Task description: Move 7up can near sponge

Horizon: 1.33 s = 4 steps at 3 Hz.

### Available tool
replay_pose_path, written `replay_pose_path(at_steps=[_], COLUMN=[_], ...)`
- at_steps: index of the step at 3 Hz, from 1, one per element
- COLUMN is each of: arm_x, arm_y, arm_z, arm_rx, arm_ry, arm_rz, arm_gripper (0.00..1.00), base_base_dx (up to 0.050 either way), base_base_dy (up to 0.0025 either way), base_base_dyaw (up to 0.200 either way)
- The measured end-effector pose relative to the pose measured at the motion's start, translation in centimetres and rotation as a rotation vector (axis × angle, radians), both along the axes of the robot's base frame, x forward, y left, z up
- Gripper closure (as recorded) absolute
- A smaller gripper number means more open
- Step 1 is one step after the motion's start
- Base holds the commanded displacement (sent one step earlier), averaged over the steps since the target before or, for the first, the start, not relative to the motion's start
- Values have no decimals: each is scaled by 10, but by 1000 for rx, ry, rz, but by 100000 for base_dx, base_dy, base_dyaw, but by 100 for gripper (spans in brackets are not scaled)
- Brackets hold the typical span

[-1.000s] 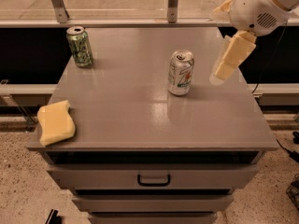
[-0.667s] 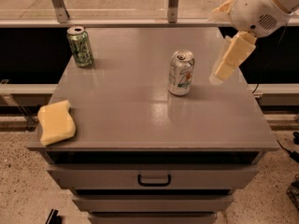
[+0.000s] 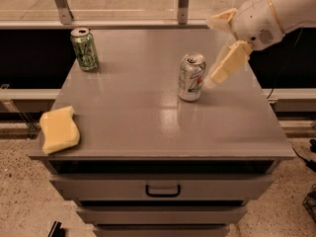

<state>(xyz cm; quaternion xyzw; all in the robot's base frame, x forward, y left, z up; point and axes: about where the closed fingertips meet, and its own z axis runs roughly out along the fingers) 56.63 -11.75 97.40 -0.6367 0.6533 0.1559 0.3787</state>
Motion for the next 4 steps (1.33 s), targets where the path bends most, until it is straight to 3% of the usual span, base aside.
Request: replay_pose_path(at_steps=[1,3,4], arm_x=[16,31,32], arm_y=[12,26,30], arm_z=[-14,-55,-66], arm_rx=[68,123,153], arm_ry=[2,46,67], arm_rz=[16,21,23], arm_gripper=[0,0,16], base_base_dx=[0,0,0], base_base_dy=[0,0,0], base_base_dyaw=[0,0,0])
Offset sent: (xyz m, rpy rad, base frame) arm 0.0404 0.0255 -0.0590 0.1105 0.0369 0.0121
